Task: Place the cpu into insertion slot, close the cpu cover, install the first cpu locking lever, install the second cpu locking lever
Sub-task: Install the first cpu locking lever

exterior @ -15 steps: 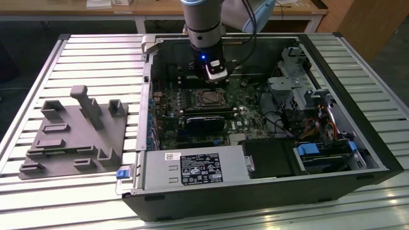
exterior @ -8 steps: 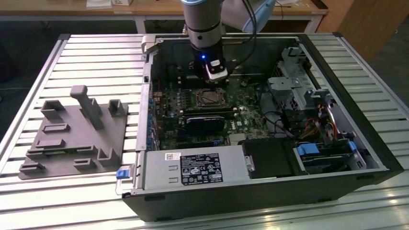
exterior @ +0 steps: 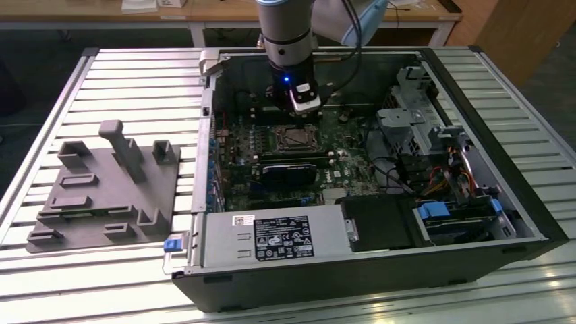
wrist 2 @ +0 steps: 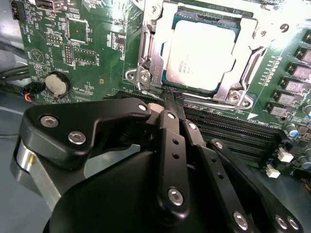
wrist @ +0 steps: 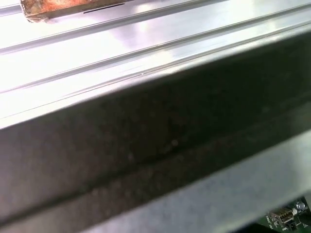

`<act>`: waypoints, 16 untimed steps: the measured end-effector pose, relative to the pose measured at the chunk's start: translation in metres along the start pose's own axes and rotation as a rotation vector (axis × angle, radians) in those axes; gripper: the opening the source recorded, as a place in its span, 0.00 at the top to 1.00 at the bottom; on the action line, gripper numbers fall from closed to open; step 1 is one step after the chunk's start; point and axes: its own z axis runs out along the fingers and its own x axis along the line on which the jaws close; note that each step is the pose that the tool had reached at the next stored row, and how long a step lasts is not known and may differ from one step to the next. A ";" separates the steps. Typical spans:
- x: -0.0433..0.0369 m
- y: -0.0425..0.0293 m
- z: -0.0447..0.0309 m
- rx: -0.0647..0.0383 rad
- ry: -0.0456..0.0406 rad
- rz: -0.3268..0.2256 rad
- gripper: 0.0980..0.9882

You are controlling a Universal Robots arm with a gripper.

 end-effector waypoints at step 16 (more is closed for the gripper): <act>-0.0027 0.0026 -0.0168 -0.001 -0.0002 0.000 0.99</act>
